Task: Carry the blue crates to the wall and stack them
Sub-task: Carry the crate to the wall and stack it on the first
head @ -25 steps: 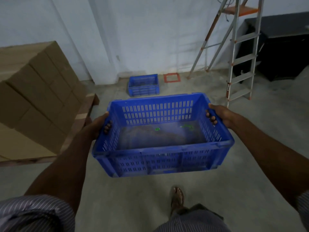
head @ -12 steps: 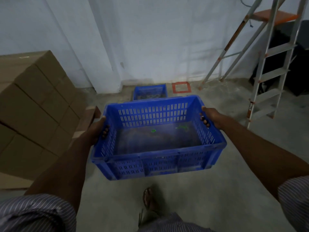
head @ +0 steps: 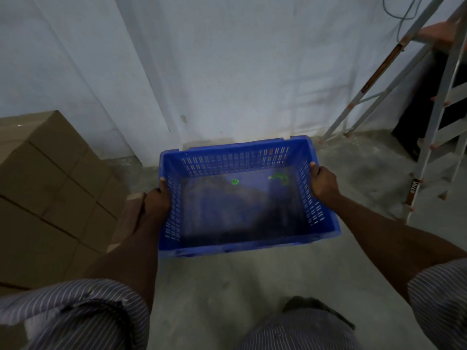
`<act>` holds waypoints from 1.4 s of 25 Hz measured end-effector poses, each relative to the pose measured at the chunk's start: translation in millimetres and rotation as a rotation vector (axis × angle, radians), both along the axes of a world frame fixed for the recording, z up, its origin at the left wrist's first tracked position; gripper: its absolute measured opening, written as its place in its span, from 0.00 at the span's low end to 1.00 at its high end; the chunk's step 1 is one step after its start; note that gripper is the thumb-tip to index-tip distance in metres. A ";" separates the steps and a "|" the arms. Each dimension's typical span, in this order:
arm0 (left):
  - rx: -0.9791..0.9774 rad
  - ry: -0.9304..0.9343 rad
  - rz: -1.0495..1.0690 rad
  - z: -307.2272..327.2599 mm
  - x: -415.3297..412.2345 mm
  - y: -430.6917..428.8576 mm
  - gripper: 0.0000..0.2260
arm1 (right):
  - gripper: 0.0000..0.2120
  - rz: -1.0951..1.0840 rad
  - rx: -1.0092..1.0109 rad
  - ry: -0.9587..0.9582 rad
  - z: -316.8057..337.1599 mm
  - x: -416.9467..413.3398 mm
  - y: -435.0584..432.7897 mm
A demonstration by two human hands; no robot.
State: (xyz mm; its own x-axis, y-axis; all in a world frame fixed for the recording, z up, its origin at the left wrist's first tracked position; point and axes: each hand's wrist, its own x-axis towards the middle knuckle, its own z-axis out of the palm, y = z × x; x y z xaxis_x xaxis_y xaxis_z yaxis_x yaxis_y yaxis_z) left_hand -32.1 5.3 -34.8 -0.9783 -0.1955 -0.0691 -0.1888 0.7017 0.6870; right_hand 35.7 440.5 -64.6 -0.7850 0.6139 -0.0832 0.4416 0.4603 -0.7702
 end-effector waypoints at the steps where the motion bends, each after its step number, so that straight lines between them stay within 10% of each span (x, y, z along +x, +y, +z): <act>1: 0.059 -0.003 -0.018 -1.9 -23.0 3.2 0.25 | 0.31 -0.011 0.003 0.011 -3.9 -24.7 2.6; 17: 0.126 -0.198 0.122 -103.4 -419.9 40.3 0.33 | 0.35 0.113 -0.048 -0.167 -101.7 -422.2 60.7; 35: 0.316 -0.228 0.042 -455.5 -807.6 90.4 0.20 | 0.11 0.028 -0.253 -0.198 -419.9 -774.5 112.7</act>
